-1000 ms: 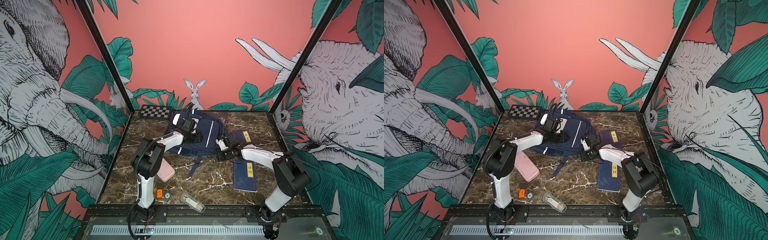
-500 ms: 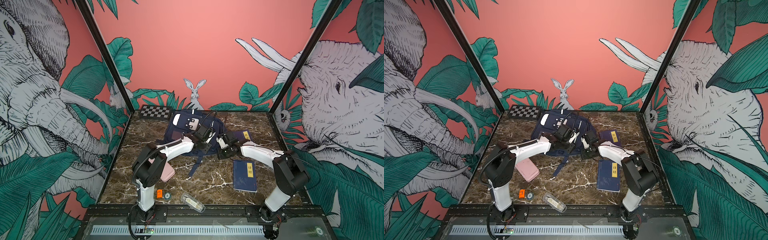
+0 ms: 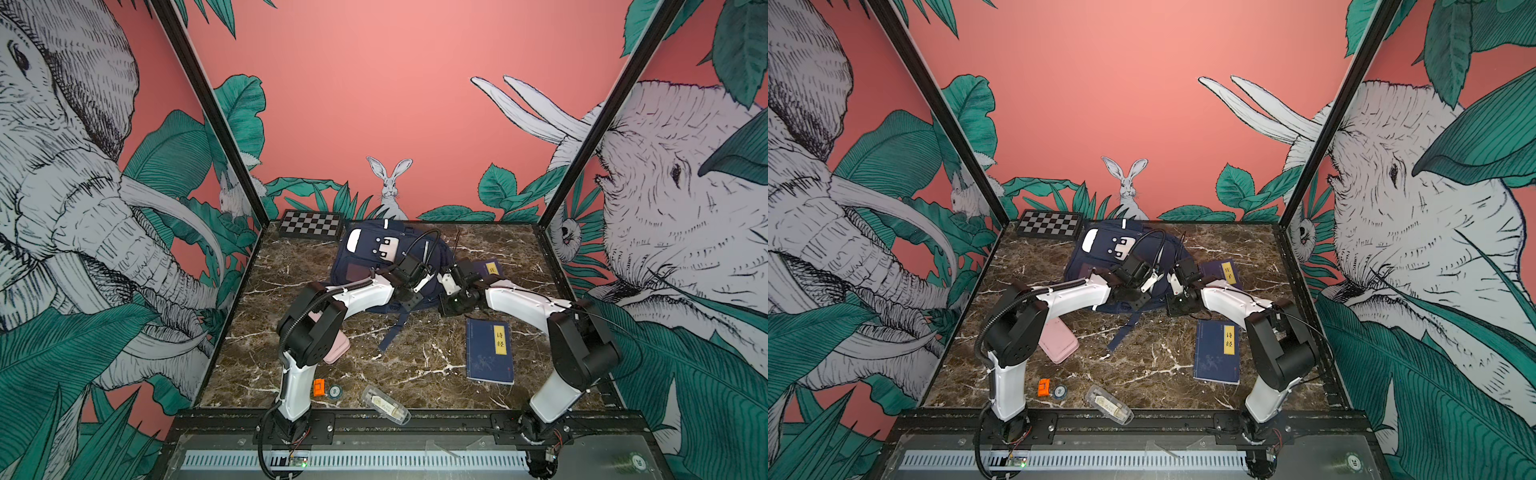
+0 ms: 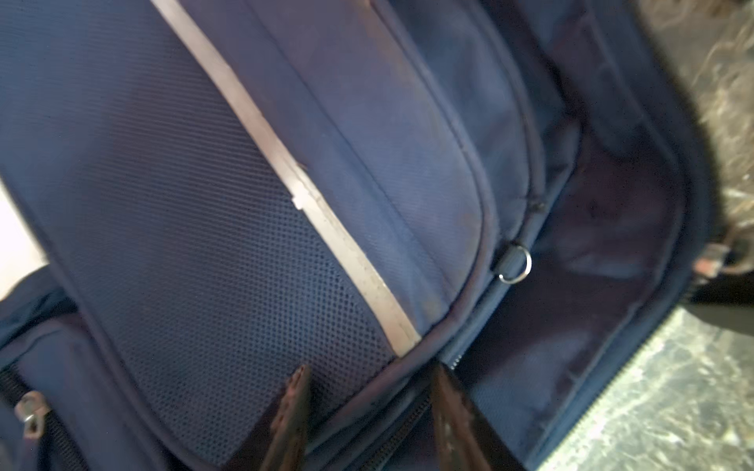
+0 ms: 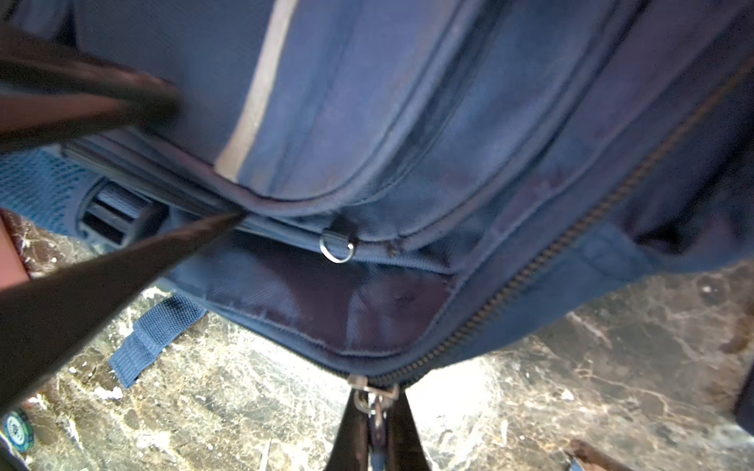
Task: Pack books, pencil case, and school supplies into a backpack
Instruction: Unzip the student bag at the top-center of the table.
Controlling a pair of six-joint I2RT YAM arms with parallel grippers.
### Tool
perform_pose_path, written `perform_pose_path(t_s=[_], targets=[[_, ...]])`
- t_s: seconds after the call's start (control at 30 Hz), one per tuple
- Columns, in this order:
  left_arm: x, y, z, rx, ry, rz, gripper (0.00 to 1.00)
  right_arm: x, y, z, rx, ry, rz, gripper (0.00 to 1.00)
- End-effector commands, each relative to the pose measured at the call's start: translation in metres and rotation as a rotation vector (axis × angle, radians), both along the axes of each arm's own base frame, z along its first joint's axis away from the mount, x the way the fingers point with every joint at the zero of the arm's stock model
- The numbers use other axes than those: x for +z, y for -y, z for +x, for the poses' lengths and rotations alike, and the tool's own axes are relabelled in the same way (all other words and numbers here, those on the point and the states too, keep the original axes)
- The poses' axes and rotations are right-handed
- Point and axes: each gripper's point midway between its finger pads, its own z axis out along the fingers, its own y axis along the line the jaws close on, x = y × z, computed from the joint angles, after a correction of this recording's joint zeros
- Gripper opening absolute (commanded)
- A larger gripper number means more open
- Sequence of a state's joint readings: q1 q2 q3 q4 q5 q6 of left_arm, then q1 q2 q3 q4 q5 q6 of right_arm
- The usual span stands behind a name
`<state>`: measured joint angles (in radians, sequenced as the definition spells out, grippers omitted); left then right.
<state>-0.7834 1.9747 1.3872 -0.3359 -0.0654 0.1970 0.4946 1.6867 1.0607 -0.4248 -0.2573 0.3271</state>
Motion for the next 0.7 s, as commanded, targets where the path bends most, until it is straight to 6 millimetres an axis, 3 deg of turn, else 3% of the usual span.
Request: perform_pose_path(t_s=[0.0,0.07,0.17,0.3,0.47,0.67], targets=[[0.011,0.010,0.005,-0.042,0.040,-0.025,0.49,0.006,-0.001,0.000,0.008,-0.012,0.007,0.02],[0.007,0.009,0.011,-0.028,0.052,-0.003,0.46,0.005,-0.001,-0.003,0.004,-0.023,0.012,0.02],[0.008,0.012,0.019,-0.009,0.073,-0.007,0.33,0.001,0.001,-0.011,0.001,-0.043,0.014,0.02],[0.017,0.022,0.019,-0.027,0.080,-0.068,0.00,-0.006,0.003,-0.023,-0.002,-0.075,0.014,0.02],[0.031,0.033,0.014,-0.058,0.086,-0.153,0.00,-0.019,-0.016,-0.033,0.015,-0.103,0.029,0.02],[0.041,0.041,0.012,-0.074,0.075,-0.204,0.00,-0.028,-0.053,-0.038,0.055,-0.108,0.042,0.02]])
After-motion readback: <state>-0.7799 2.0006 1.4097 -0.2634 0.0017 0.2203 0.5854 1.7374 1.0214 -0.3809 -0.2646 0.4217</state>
